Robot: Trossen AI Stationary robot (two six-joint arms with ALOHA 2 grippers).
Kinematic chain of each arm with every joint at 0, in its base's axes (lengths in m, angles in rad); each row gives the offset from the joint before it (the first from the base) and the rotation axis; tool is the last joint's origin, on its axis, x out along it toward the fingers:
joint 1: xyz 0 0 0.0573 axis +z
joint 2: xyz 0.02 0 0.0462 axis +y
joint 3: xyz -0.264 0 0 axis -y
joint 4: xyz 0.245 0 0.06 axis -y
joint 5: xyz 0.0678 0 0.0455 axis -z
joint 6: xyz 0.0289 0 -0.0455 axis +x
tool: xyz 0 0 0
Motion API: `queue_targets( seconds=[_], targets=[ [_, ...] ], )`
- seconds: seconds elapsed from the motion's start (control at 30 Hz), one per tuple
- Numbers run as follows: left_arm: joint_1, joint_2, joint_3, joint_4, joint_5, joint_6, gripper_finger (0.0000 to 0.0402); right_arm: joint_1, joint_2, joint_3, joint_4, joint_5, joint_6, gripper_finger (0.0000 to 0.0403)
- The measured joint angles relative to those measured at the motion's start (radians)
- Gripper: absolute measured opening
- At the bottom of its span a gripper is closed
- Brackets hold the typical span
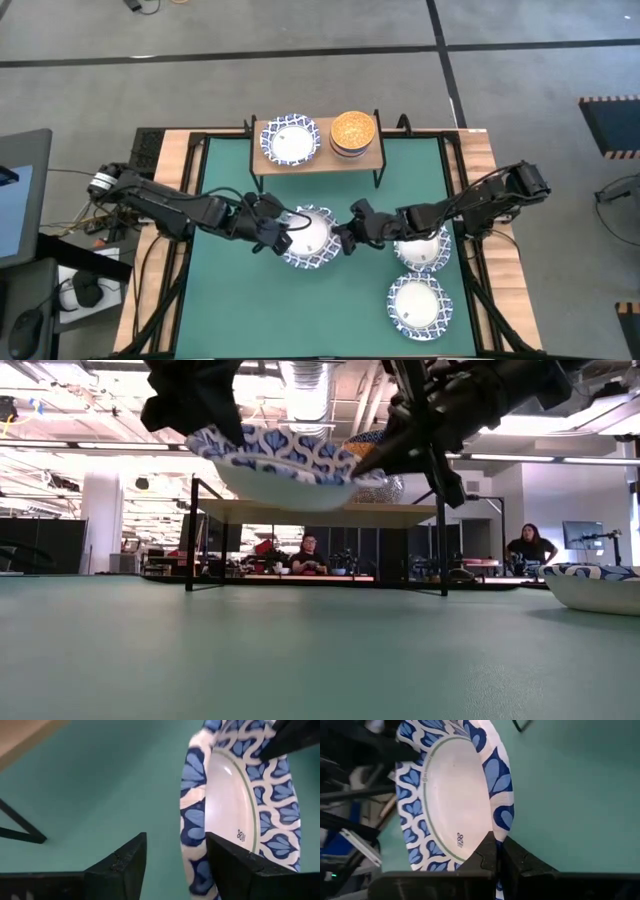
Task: Place and stack bowls onto a shelf
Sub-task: Stack the white bowl on top of the white bowl on the shelf
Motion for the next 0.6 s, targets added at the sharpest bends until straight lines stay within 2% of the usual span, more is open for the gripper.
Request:
queue_targets(
  seconds=[0.13,0.3,0.6],
  targets=[
    [0.021,0.005,0.000,0.006,0.042,0.037,0.0129,0.000,0.000,0.000,0.038,0.000,-0.001,0.0027],
    [0.030,0.003,0.000,0.026,0.054,0.069,0.0020,0.000,0.000,0.000,0.059,-0.002,0.034,0.0035],
    [0.057,-0.029,0.000,0.030,0.046,0.068,0.0003,0.006,-0.015,0.000,0.075,0.025,-0.010,0.0077]
  ],
)
